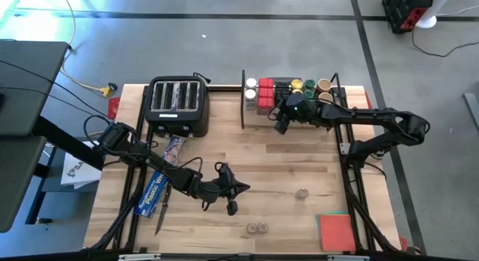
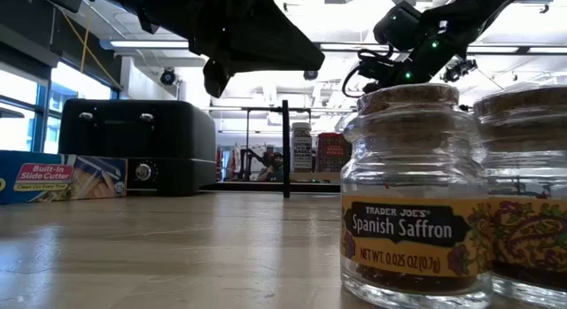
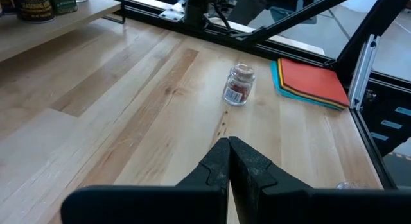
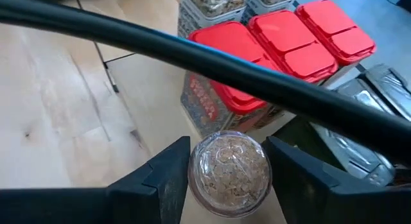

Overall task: Shelf spices
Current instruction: Put the top left small brown seasoning bottle on the shelf

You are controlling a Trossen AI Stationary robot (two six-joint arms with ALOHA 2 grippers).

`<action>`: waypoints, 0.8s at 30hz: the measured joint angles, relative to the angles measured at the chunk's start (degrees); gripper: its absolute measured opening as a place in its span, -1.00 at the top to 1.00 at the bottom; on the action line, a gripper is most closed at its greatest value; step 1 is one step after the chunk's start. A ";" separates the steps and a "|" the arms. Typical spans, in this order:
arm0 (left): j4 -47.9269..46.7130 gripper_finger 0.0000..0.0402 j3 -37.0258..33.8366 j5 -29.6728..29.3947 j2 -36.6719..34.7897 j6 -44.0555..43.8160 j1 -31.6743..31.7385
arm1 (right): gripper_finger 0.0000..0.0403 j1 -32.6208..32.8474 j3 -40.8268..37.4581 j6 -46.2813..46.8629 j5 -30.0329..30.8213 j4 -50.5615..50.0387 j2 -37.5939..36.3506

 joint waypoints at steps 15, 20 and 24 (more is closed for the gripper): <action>0.02 1.00 0.00 0.11 0.00 -0.02 0.00 | -0.23 0.07 0.00 -4.18 3.39 2.63 -0.16; 0.02 1.00 0.00 0.11 0.00 -0.02 0.00 | -0.23 2.83 3.40 -6.96 4.71 1.42 -1.43; 0.07 1.00 0.00 0.11 0.00 -0.02 -0.02 | -0.23 7.97 8.30 -8.88 5.28 -5.30 -2.06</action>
